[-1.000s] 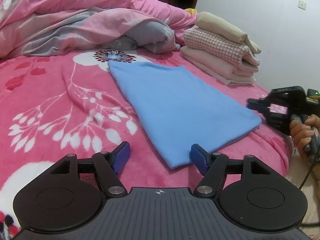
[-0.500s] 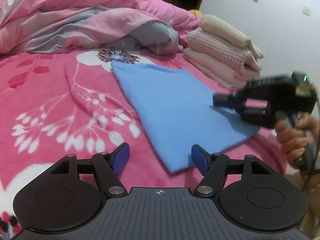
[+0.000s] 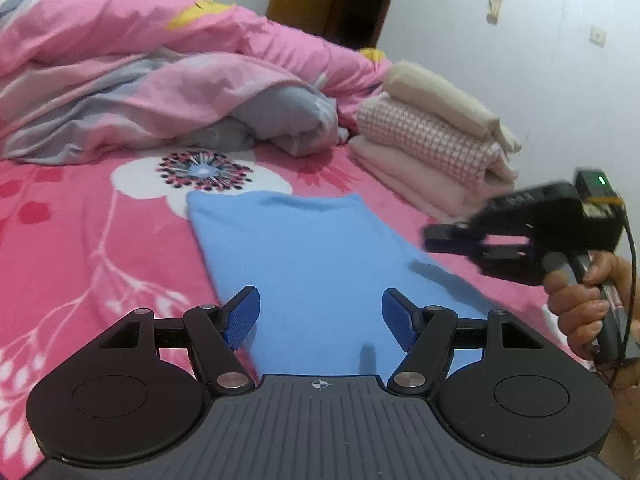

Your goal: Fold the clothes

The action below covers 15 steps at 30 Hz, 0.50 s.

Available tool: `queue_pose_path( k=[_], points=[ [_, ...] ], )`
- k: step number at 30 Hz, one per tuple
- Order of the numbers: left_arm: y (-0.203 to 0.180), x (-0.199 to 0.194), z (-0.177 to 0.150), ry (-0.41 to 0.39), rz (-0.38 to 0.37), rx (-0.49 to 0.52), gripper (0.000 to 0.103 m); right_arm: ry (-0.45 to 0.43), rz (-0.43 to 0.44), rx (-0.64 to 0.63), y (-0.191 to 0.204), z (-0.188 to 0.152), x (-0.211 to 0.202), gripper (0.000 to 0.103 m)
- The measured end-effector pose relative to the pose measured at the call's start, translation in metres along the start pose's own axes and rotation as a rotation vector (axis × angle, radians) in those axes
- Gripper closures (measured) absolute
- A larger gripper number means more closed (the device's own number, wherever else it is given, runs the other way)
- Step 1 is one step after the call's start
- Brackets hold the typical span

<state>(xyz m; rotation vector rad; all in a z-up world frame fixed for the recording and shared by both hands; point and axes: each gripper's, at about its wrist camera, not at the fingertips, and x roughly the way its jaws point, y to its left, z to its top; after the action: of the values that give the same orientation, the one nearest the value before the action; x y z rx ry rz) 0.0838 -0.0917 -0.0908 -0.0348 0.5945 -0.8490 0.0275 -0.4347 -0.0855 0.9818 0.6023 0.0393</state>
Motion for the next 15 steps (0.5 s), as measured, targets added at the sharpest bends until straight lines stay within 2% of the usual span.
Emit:
queue_pose_path(
  k=[3, 8, 11, 15],
  points=[
    [0.006, 0.008, -0.005, 0.038, 0.003, 0.009, 0.036, 0.003, -0.057, -0.003, -0.015, 0.007, 0.010, 0.098],
    [0.017, 0.008, -0.009, 0.063, -0.025, 0.011, 0.036, -0.097, -0.144, 0.074, -0.035, 0.031, -0.006, 0.096],
    [0.022, 0.007, -0.009, 0.066, -0.040, -0.006, 0.036, -0.090, -0.096, 0.065, -0.024, 0.038, -0.004, 0.096],
    [0.029, 0.006, -0.011, 0.063, -0.039, -0.052, 0.036, 0.033, -0.009, 0.028, 0.002, 0.041, 0.035, 0.096]
  ],
)
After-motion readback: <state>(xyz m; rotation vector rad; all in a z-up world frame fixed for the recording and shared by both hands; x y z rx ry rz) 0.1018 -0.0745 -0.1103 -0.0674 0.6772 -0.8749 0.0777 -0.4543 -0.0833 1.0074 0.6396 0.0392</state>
